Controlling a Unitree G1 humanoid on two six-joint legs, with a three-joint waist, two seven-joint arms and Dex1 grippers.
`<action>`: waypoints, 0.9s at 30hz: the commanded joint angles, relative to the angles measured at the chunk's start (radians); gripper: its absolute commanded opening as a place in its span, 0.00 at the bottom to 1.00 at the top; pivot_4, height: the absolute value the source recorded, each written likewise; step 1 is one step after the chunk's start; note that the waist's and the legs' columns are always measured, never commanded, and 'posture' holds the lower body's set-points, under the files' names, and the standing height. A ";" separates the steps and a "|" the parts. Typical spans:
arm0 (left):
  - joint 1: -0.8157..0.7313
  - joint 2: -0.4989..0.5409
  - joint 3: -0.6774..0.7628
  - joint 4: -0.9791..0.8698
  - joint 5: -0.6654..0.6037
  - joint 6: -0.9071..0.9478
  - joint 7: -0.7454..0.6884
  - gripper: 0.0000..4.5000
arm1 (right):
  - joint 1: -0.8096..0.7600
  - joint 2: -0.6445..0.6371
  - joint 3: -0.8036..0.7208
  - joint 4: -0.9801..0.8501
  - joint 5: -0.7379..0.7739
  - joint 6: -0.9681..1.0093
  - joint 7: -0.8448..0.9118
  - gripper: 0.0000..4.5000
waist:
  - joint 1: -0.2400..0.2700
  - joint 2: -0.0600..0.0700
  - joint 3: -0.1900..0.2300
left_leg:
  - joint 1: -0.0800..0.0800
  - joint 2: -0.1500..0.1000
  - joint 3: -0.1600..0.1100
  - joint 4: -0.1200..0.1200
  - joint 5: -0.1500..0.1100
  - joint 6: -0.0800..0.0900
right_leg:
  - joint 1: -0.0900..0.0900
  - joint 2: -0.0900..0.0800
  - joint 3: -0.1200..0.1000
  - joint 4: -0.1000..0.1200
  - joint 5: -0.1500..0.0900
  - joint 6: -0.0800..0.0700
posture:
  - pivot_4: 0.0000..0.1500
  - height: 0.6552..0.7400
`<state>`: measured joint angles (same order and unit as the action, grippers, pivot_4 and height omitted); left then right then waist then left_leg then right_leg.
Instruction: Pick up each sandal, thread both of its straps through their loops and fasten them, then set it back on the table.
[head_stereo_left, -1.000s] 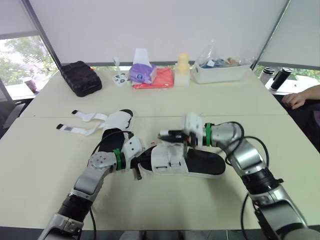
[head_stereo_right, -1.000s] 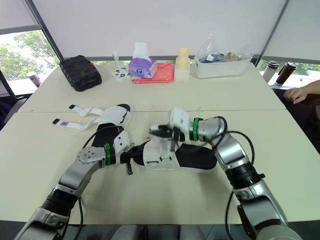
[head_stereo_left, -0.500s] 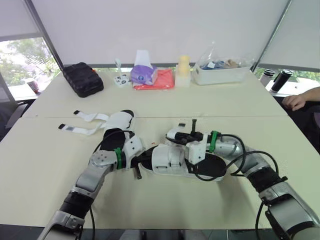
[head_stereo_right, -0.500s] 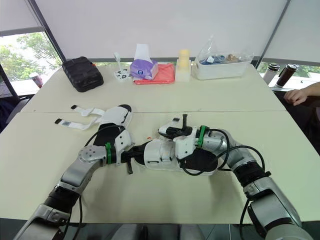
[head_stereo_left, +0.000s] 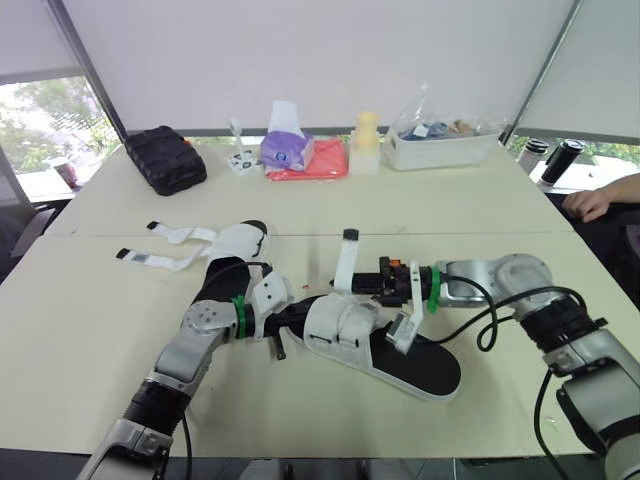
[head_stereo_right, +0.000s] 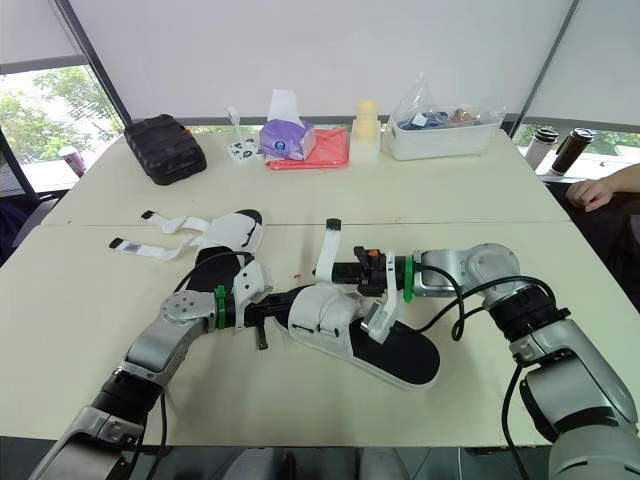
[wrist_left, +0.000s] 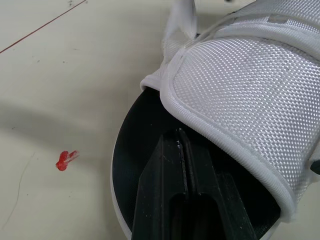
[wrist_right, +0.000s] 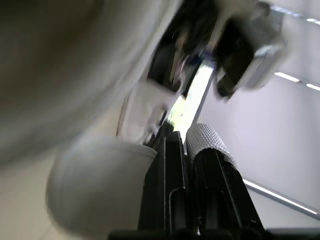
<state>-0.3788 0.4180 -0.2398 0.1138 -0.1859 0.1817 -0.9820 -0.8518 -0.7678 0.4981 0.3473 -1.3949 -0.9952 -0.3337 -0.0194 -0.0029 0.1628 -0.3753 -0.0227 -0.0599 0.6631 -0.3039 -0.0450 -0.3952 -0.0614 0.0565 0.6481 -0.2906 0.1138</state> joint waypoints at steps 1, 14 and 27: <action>0.032 0.000 -0.037 0.026 0.019 0.040 -0.011 0.00 | -0.064 -0.035 0.050 0.007 -0.090 0.079 -0.151 0.01 | 0.001 0.000 0.000 | 0.000 0.000 0.000 0.000 0.000 0.000 | 0.000 0.000 0.000 0.000 0.000 0.000 | 1.00 1.00; 0.033 -0.007 -0.027 0.008 -0.004 0.076 -0.010 0.00 | -0.247 -0.093 0.201 0.054 -0.212 0.196 -0.512 0.01 | 0.000 0.000 0.000 | -0.002 0.000 0.000 0.000 0.001 -0.002 | -0.002 0.000 0.000 0.000 0.000 0.000 | 1.00 1.00; 0.043 -0.016 -0.012 0.001 -0.009 0.098 -0.005 0.00 | -0.166 -0.112 0.160 0.121 0.165 -0.050 -0.294 0.79 | -0.013 0.000 0.000 | 0.000 0.000 0.000 0.000 -0.002 0.004 | 0.001 0.000 0.000 -0.001 0.000 0.000 | 1.00 1.00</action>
<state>-0.3674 0.3989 -0.2158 0.0948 -0.2093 0.2501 -0.9794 -1.0184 -0.8601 0.6960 0.4861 -1.3000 -1.0082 -0.6493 -0.0326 -0.0030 0.1628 -0.3752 -0.0222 -0.0599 0.6629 -0.3062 -0.0409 -0.3942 -0.0619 0.0566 0.6477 -0.2907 0.1137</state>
